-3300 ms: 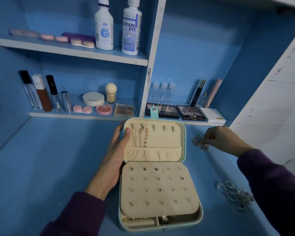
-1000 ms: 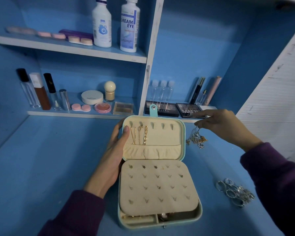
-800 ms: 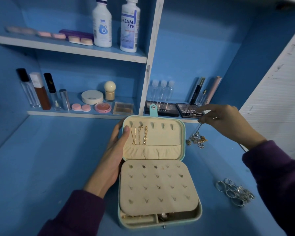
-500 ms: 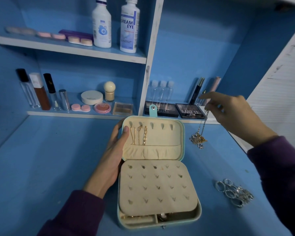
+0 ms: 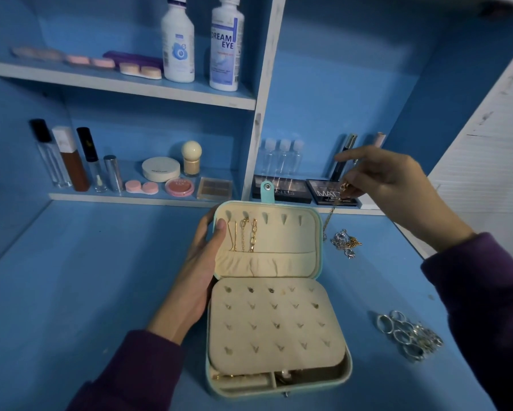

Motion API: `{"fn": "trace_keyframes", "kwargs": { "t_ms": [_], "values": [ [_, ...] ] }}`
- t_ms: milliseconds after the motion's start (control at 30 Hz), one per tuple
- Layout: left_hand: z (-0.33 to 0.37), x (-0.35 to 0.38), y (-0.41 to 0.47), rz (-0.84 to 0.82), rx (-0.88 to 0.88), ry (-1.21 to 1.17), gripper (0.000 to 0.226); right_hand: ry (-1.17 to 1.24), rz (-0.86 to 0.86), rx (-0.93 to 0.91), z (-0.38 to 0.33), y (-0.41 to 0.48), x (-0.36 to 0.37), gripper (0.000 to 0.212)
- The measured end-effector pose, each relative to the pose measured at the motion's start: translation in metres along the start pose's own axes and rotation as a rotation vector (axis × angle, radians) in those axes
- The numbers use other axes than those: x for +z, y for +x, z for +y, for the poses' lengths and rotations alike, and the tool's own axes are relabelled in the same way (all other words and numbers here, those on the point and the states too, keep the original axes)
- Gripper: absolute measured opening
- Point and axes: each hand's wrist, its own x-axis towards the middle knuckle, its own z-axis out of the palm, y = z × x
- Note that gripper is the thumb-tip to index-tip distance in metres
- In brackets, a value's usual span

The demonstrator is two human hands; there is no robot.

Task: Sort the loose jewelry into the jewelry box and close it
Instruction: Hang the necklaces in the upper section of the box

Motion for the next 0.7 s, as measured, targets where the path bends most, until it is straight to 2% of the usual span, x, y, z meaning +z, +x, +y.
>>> {"fn": "trace_keyframes", "kwargs": {
  "t_ms": [133, 233, 300, 400, 533, 633, 700],
  "values": [
    [-0.004, -0.002, 0.0, 0.041, -0.04, 0.057, 0.032, 0.147, 0.011, 0.014, -0.012, 0.002, -0.001, 0.032],
    [-0.011, -0.008, 0.008, 0.133, 0.055, 0.382, 0.022, 0.222, 0.005, 0.031, -0.021, 0.003, -0.001, 0.029],
    [-0.015, -0.014, 0.012, 0.159, 0.102, 0.619, 0.028, 0.254, -0.009, 0.031, -0.027, 0.003, 0.0, 0.029],
    [-0.015, -0.022, 0.015, 0.185, 0.126, 0.812, 0.034, 0.31, -0.04, 0.03, -0.035, 0.003, 0.004, 0.029],
    [-0.009, -0.023, 0.012, 0.194, 0.101, 0.942, 0.039, 0.377, -0.08, 0.026, -0.047, 0.002, 0.009, 0.026],
    [0.003, -0.016, 0.004, 0.153, 0.208, 0.976, 0.038, 0.431, -0.097, 0.019, -0.056, 0.002, 0.012, 0.025],
    [0.017, -0.005, -0.004, 0.06, 0.29, 0.89, 0.029, 0.46, -0.111, 0.013, -0.061, 0.002, 0.012, 0.024]
  ]
}}
